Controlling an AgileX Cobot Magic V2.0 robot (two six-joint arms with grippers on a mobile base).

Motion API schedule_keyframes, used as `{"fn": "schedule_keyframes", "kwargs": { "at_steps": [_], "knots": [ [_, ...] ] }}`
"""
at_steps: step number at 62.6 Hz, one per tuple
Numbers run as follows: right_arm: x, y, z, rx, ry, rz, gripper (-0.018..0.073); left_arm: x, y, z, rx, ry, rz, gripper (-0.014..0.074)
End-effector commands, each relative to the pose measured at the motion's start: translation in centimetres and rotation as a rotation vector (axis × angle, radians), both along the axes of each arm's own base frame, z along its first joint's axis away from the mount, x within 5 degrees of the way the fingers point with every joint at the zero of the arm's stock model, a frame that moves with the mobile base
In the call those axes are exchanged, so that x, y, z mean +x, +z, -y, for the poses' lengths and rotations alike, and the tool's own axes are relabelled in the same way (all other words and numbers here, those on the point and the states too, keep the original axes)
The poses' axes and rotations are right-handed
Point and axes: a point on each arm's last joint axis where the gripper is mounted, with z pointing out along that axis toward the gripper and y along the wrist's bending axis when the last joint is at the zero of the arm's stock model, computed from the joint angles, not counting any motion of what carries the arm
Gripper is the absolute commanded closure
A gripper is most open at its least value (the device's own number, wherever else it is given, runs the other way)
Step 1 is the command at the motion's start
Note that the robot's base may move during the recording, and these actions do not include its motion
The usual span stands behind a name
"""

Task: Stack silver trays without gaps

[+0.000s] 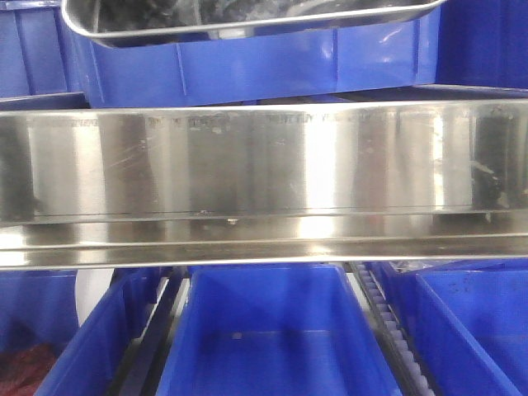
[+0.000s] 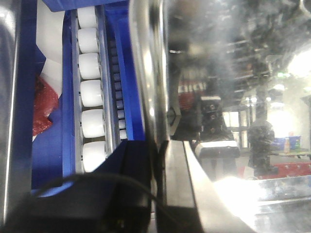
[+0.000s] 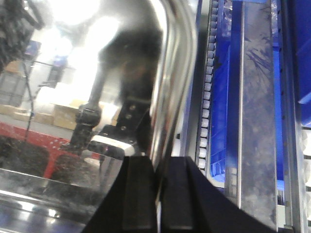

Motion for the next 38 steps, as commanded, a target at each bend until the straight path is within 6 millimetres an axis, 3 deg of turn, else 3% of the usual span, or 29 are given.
{"fn": "schedule_keyframes", "kwargs": {
  "at_steps": [1,38],
  "knots": [
    [-0.39,2.38,0.97,0.026,0.008,0.123,0.0533,-0.47,2.32,-0.41,-0.041,-0.015,0.112,0.0638],
    [-0.39,2.37,0.97,0.025,0.008,0.122,0.0533,0.15,1.38,0.29,-0.035,-0.019,0.077,0.0645]
  ]
}}
